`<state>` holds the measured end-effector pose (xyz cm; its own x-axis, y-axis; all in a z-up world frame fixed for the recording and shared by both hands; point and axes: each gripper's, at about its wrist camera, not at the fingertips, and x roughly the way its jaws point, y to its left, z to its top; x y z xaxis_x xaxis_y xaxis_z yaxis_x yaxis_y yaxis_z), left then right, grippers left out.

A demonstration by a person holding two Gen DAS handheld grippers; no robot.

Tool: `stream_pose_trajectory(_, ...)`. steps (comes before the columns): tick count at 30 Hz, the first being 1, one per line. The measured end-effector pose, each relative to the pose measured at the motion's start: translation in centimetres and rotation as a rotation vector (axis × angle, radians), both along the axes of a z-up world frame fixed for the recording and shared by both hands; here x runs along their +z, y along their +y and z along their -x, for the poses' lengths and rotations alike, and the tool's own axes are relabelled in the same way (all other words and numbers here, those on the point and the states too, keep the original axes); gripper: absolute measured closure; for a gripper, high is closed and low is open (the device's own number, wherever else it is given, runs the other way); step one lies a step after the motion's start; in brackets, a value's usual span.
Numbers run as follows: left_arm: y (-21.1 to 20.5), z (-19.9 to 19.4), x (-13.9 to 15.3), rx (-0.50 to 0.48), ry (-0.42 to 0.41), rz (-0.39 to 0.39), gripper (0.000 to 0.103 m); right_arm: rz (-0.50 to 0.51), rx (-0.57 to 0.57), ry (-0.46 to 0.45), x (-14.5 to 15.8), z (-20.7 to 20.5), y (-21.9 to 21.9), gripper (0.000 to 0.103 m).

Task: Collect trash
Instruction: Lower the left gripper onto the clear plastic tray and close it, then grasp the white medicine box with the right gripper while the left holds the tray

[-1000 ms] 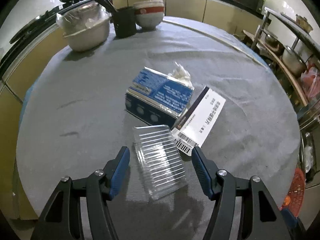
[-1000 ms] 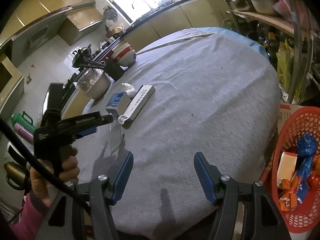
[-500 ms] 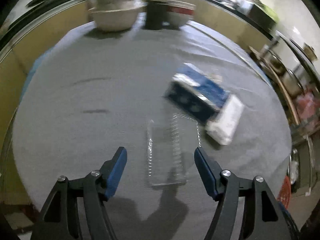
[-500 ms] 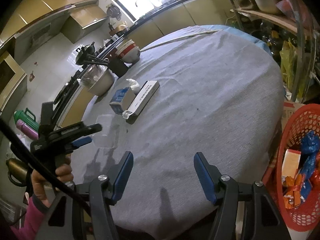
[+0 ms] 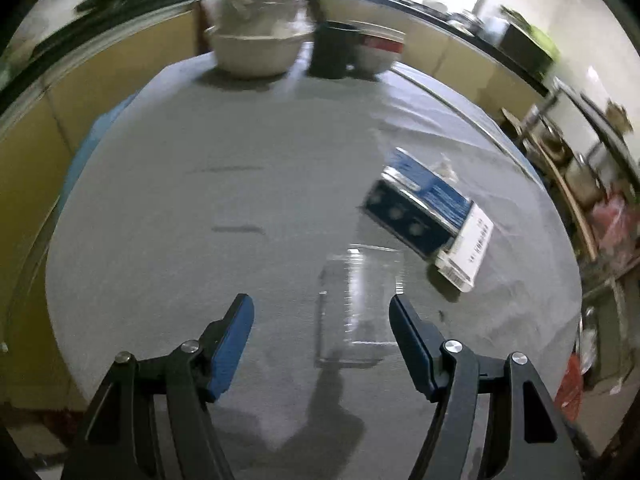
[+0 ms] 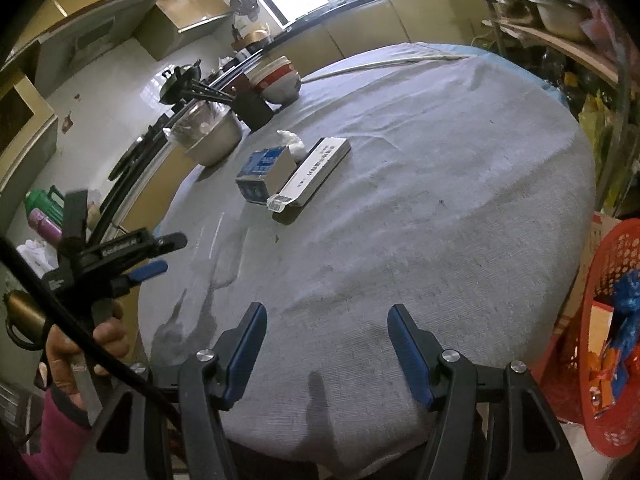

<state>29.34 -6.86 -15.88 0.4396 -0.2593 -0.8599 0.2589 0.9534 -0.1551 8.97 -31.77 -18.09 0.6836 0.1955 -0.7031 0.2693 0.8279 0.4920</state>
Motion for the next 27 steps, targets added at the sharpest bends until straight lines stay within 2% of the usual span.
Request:
stream_pose_trajectory(6, -3.0, -0.5, -1.5, -0.043, 0.009, -0.063, 0.032, 0.062, -0.005, 0.001, 1.2, -2.3, -0.5, 0.036)
stream_pose_trajectory(10, -2.0, -0.9, -2.7, -0.029, 0.025, -0.059, 0.032, 0.066, -0.003, 0.013, 1.5, -5.3, -0.8, 0.036)
stream_pose_trajectory(12, -1.2, -0.9, -2.8, -0.022, 0.021, -0.04, 0.044, 0.069, 0.012, 0.017, 1.6, -7.3, -0.3, 0.036)
stream_pose_trajectory(13, -0.9, -1.0, -2.8, -0.025, 0.026, -0.03, 0.054, 0.072, 0.024, 0.022, 1.6, -8.4, 0.0, 0.036)
stream_pose_trajectory(20, 0.6, -0.7, -2.7, -0.032, 0.022, -0.022, 0.054, 0.149, 0.053, 0.095, -0.6, -15.5, 3.9, 0.036)
stream_pose_trajectory(25, 1.1, -0.6, -2.9, -0.029, 0.029, -0.017, 0.054, 0.2, -0.041, 0.171, -2.5, -18.2, 4.8, 0.036)
stream_pose_trajectory(27, 1.2, -0.6, -3.0, -0.027, 0.031, -0.011, 0.054, 0.224, -0.059, 0.174, -2.7, -18.8, 5.2, 0.034)
